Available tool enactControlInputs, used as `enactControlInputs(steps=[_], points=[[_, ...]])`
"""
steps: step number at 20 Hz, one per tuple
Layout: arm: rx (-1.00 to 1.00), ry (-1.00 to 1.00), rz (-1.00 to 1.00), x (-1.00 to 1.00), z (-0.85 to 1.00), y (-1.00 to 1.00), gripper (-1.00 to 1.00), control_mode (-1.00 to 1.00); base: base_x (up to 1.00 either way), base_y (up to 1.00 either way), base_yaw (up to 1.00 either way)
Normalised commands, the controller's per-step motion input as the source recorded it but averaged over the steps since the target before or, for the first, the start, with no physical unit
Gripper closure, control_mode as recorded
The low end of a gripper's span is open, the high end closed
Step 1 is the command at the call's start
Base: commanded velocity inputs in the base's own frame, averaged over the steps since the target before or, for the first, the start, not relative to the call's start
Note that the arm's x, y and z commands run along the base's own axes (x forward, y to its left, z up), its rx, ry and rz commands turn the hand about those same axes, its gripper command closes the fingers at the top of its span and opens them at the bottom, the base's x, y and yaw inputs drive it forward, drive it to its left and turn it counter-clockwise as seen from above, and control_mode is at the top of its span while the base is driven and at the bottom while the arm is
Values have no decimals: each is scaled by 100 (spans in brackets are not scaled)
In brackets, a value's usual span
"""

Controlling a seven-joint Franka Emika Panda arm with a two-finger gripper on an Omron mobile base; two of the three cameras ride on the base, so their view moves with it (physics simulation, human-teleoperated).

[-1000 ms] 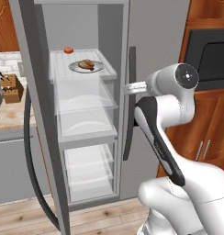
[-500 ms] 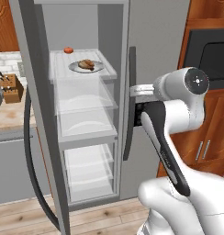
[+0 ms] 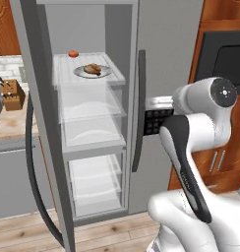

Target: Retrieve the chicken drumstick from the fridge and place it on the saucepan with marinade on the stove.

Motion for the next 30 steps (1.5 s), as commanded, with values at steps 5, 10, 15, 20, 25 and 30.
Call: enactControlInputs(steps=[5,10,15,20,25,30], points=[[0,7,0,-41,0,0,-100,-100,0,0,0],[0,15,0,-48,-3,1,-100,-100,0,0,0],[0,17,0,-33,-3,4,-100,-100,0,0,0],[0,12,0,-26,-3,0,-100,-100,0,0,0],[0,5,0,-32,-13,0,-100,-100,0,0,0],[0,2,0,-16,-5,0,-100,-100,0,0,0]])
